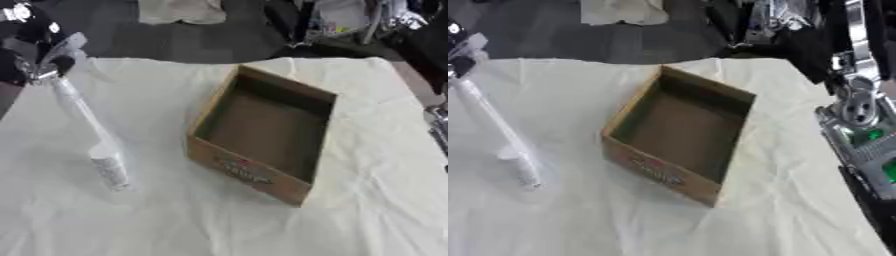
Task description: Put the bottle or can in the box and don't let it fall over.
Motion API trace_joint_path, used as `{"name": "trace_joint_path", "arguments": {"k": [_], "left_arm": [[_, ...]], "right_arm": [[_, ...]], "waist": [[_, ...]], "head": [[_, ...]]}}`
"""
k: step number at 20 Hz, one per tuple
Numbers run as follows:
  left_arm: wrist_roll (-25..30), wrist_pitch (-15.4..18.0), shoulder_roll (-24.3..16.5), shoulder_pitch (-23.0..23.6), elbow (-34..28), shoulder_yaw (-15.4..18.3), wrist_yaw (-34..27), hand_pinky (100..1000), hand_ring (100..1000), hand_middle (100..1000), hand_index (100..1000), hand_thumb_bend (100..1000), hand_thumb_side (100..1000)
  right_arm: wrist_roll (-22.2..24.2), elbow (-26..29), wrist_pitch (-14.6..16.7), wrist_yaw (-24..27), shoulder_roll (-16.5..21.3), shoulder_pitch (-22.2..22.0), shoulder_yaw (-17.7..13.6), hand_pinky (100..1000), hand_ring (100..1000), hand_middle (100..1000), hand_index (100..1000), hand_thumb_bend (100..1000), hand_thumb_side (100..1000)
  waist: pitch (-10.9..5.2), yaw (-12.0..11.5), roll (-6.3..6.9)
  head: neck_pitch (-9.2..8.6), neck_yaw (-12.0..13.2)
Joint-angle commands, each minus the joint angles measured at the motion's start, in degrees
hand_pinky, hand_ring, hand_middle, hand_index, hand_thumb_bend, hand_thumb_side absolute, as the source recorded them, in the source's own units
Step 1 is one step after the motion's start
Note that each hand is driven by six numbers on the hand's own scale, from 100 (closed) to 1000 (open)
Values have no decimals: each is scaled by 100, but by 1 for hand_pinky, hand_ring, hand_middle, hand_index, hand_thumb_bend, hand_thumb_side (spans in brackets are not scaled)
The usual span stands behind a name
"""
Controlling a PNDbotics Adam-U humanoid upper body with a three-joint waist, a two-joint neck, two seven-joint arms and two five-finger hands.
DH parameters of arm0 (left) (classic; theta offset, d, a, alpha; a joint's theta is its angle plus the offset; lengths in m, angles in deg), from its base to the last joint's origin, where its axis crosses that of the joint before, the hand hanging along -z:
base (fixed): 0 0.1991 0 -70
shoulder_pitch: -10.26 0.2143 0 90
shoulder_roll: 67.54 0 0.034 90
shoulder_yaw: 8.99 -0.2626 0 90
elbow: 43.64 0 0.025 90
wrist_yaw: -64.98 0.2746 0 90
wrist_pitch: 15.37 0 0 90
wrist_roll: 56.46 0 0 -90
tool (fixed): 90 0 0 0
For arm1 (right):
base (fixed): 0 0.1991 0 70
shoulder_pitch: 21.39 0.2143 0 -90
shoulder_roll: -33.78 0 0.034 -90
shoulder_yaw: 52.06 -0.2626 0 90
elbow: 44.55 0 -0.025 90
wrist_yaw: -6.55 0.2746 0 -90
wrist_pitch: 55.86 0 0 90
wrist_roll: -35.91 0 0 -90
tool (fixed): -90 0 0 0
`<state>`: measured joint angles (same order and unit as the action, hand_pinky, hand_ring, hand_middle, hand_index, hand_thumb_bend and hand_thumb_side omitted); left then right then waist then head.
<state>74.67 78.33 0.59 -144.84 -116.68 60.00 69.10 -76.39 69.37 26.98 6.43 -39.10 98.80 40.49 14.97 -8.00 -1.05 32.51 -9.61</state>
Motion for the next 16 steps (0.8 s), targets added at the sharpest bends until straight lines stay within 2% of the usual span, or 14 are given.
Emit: {"name": "trace_joint_path", "arguments": {"k": [1, 16], "left_arm": [[-30, 9, -121, -110, -91, 38, 41, 605, 376, 449, 506, 100, 267], [-102, 33, -134, -148, -167, 65, 167, 594, 362, 435, 489, 100, 236]], "right_arm": [[-31, 68, -8, 27, 106, 64, -55, 912, 756, 726, 755, 100, 439], [-24, 68, -19, 30, 95, 57, -55, 912, 756, 726, 755, 100, 457]], "waist": [[-129, -14, 14], [-171, -57, 37]], "head": [[-44, -19], [-31, -8]]}}
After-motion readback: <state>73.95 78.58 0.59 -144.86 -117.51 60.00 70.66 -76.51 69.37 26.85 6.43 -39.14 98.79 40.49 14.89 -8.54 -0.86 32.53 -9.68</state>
